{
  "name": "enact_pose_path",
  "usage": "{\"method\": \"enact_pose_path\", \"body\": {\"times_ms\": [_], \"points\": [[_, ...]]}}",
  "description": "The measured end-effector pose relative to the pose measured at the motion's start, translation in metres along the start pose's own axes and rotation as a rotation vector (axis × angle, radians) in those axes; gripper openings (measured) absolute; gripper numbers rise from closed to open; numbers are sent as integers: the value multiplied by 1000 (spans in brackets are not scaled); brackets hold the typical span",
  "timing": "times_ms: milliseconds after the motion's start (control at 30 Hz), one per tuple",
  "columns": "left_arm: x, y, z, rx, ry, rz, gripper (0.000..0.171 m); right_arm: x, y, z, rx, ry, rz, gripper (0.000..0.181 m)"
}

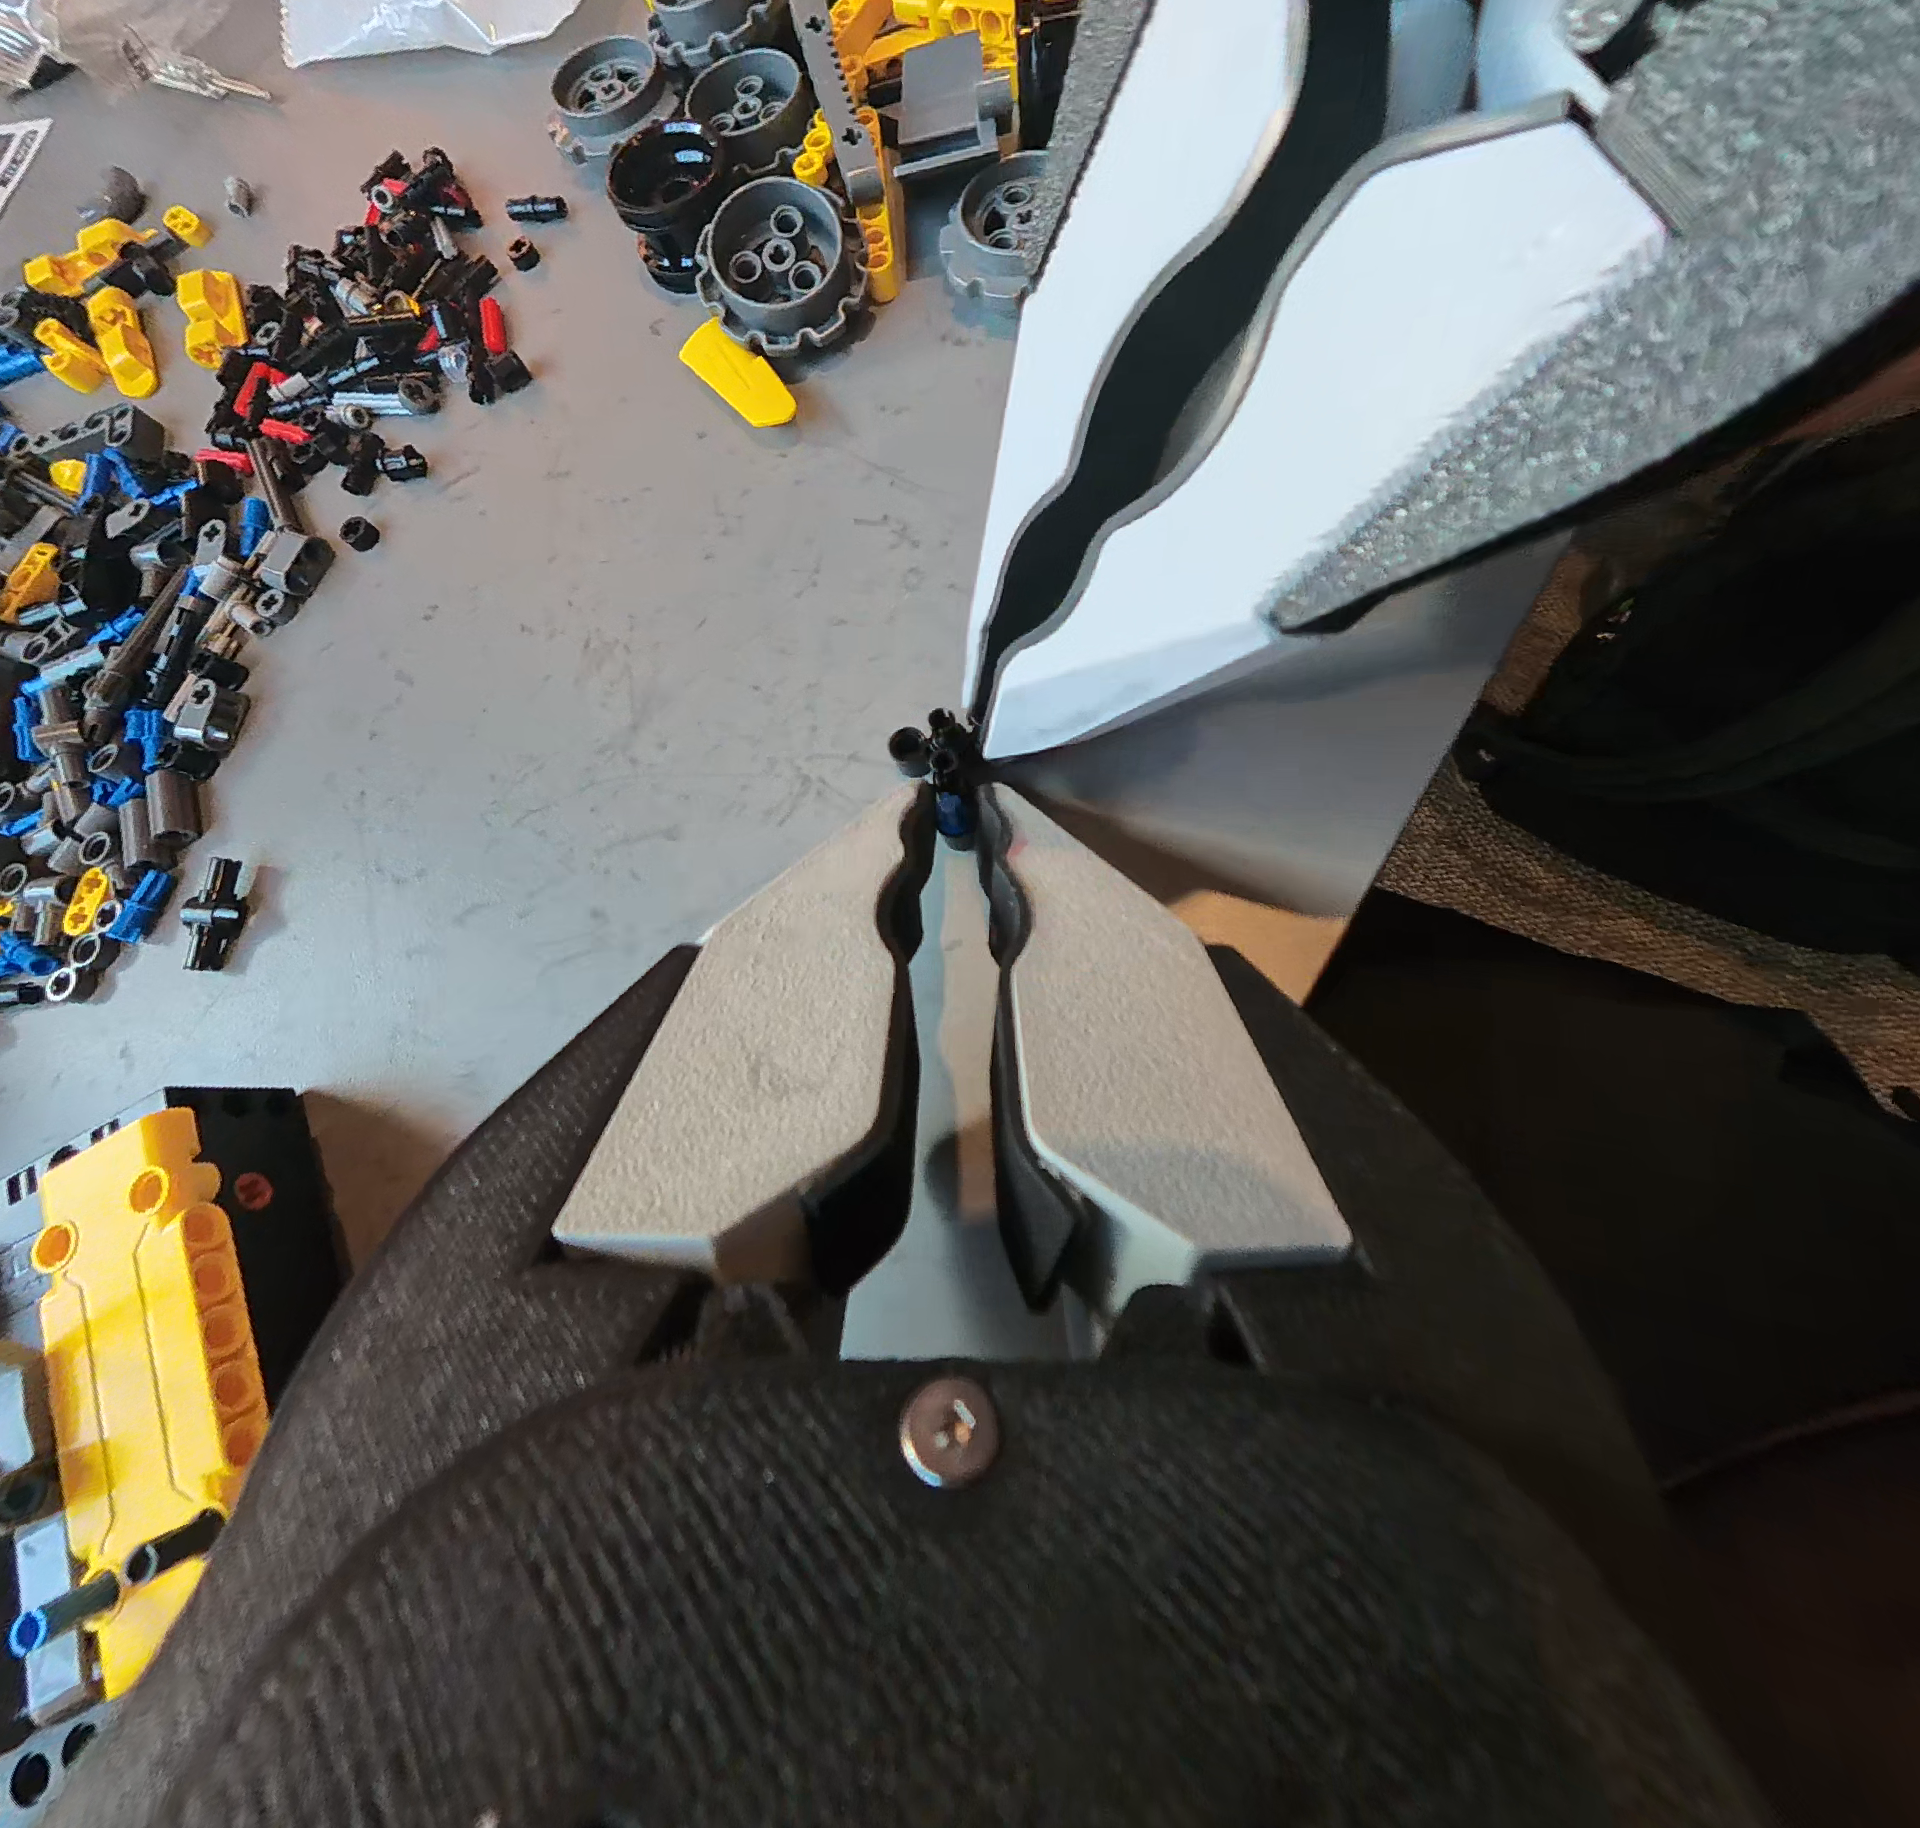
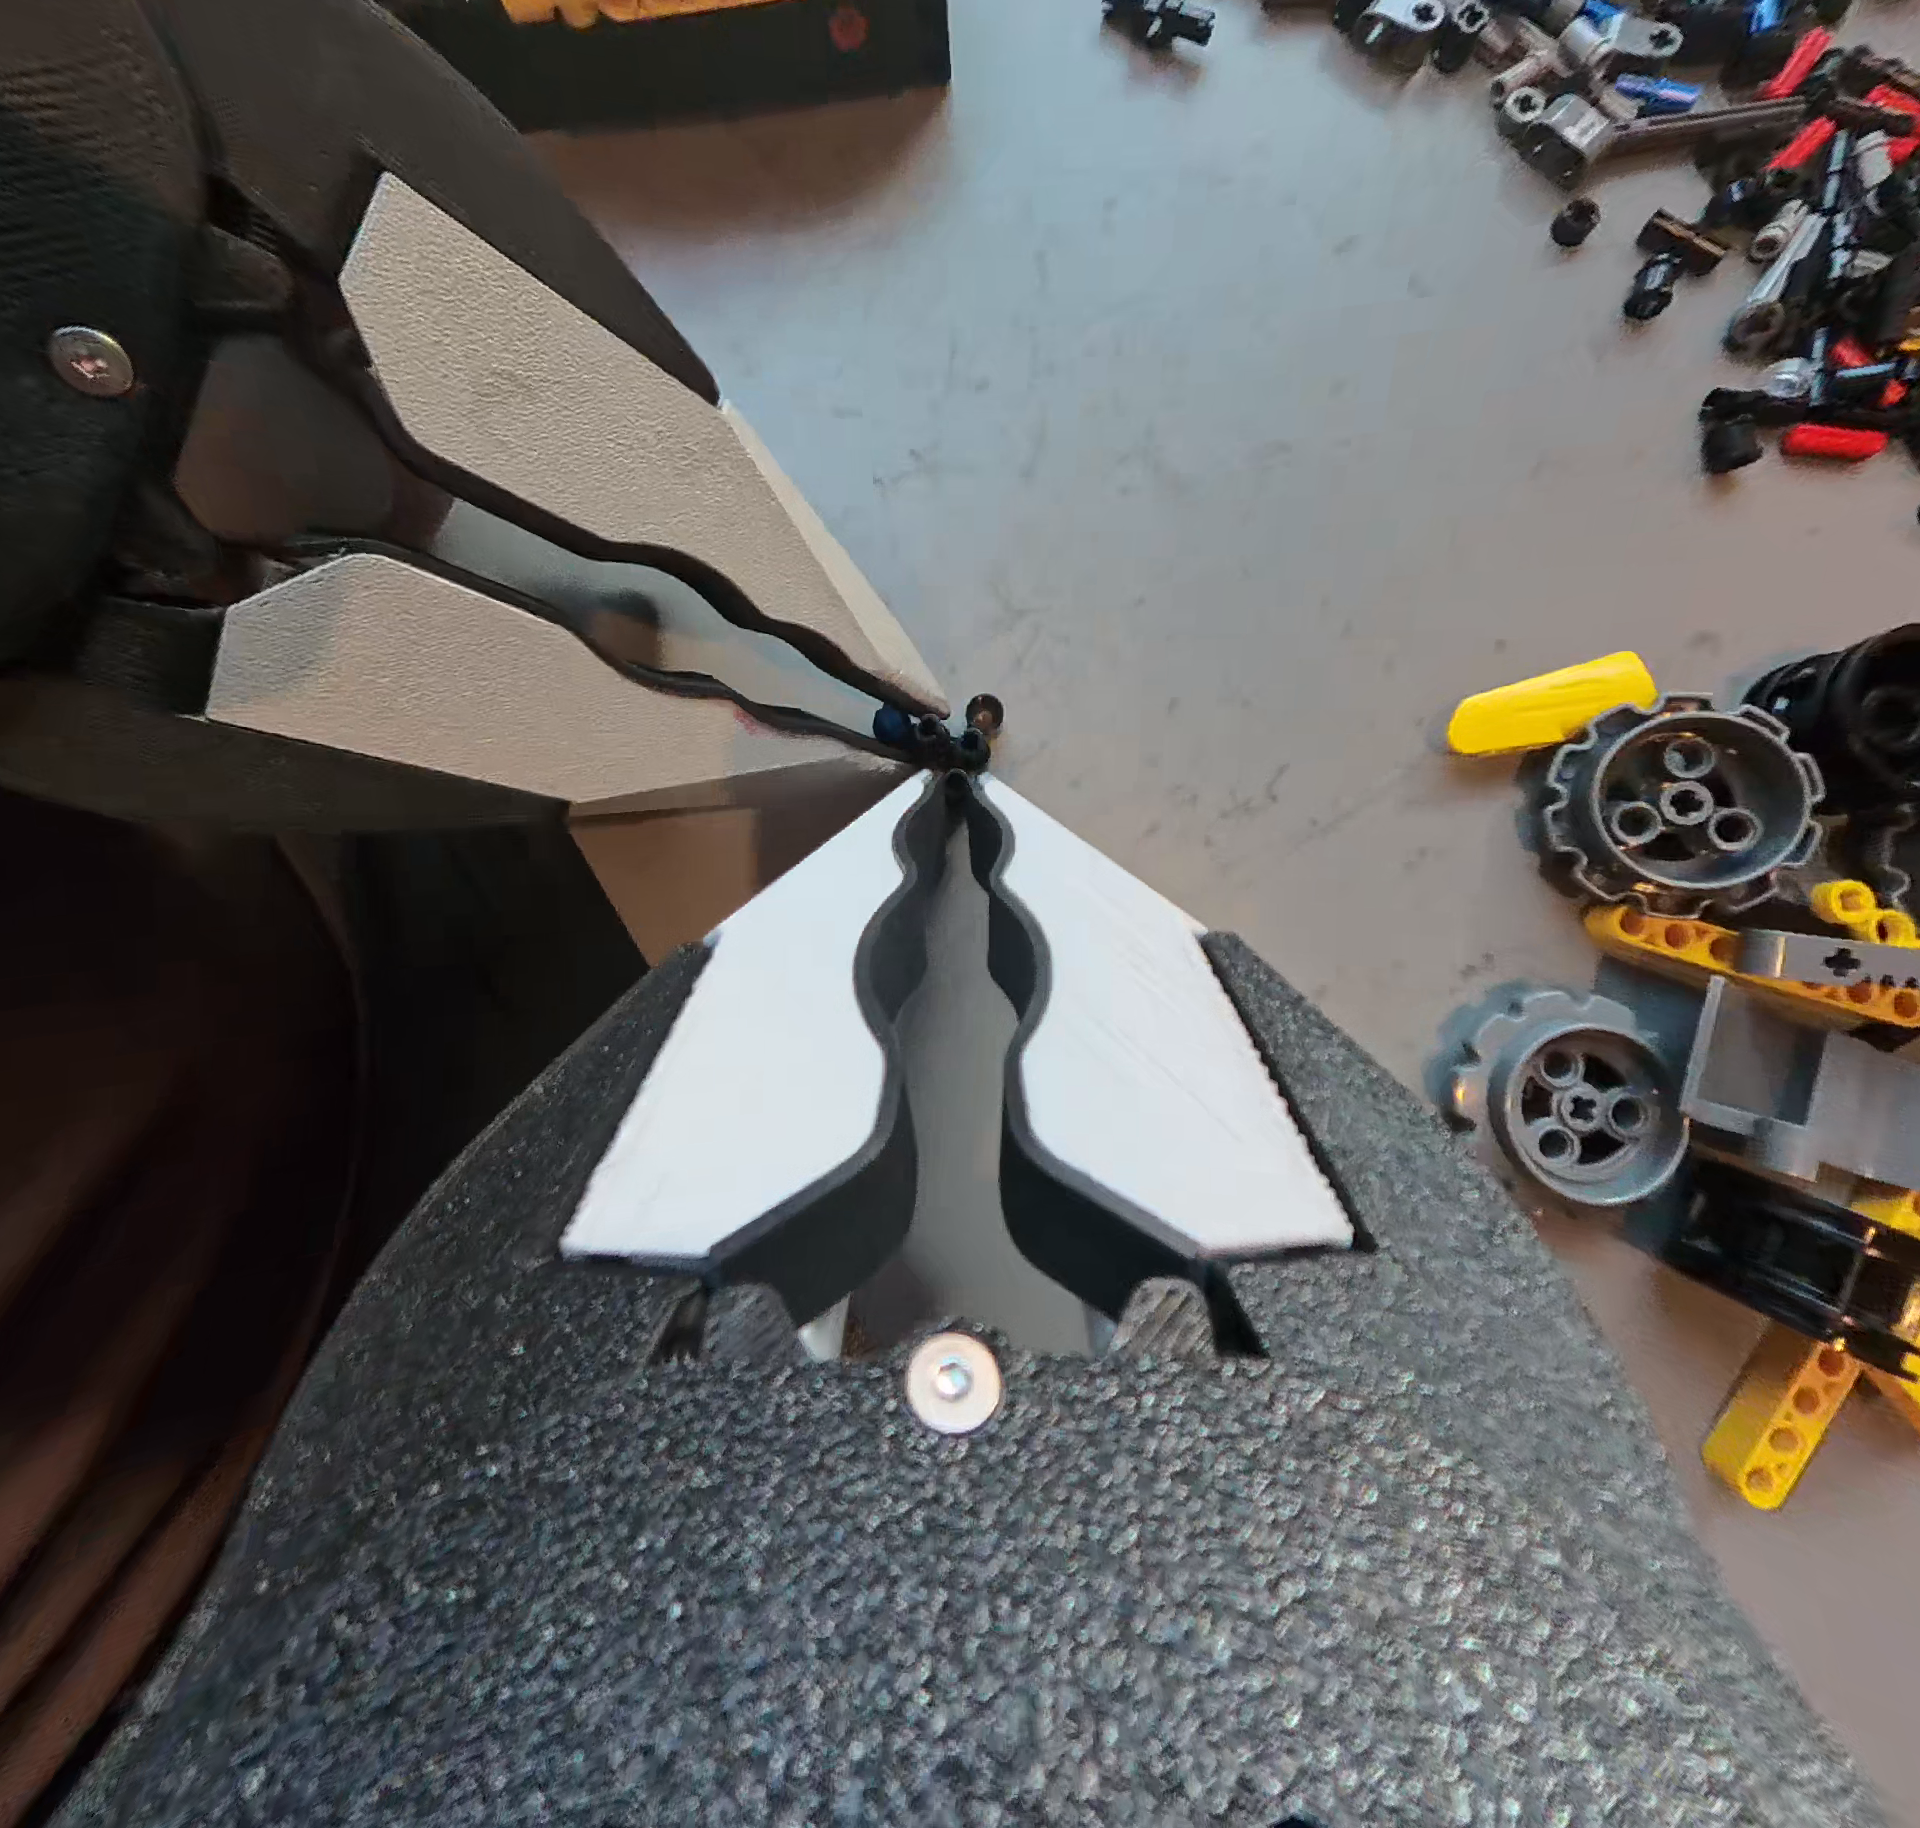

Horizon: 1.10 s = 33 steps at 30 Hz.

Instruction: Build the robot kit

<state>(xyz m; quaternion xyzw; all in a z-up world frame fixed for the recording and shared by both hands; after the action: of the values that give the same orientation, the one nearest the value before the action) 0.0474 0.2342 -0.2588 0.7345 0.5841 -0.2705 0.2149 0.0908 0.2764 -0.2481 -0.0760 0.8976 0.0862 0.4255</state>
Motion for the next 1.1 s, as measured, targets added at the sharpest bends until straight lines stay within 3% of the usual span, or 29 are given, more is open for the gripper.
{"method": "enact_pose_path", "body": {"times_ms": [267,333,600,800,933,1000,1100], "points": [[0,0,0,-1,1,5,5,-28,12,-1,106,223,-35,9],[0,0,0,2,1,3,5,-32,13,-1,107,223,-34,0],[0,2,0,9,0,18,5,-6,6,2,97,153,-81,1],[-3,6,0,40,8,51,5,-19,7,3,152,252,-115,7],[-22,20,-5,203,46,79,5,-31,0,6,194,335,-213,13],[-38,24,-8,338,75,81,5,-41,-11,4,197,399,-357,13],[-65,26,-10,567,166,111,5,-47,-16,6,190,409,-418,17]]}}
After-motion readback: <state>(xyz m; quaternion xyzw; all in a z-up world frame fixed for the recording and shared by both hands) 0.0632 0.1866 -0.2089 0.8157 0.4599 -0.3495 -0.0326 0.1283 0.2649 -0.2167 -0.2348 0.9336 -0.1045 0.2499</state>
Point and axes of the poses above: each gripper's, where its closed fingertips meet, x out along the fingers, z out of its underside, y = z × x across the jaws, the point moved 5 cm from there along -x, back along the fingers, and after that the axes turned 12 degrees about -x, right-handed, at the moved point
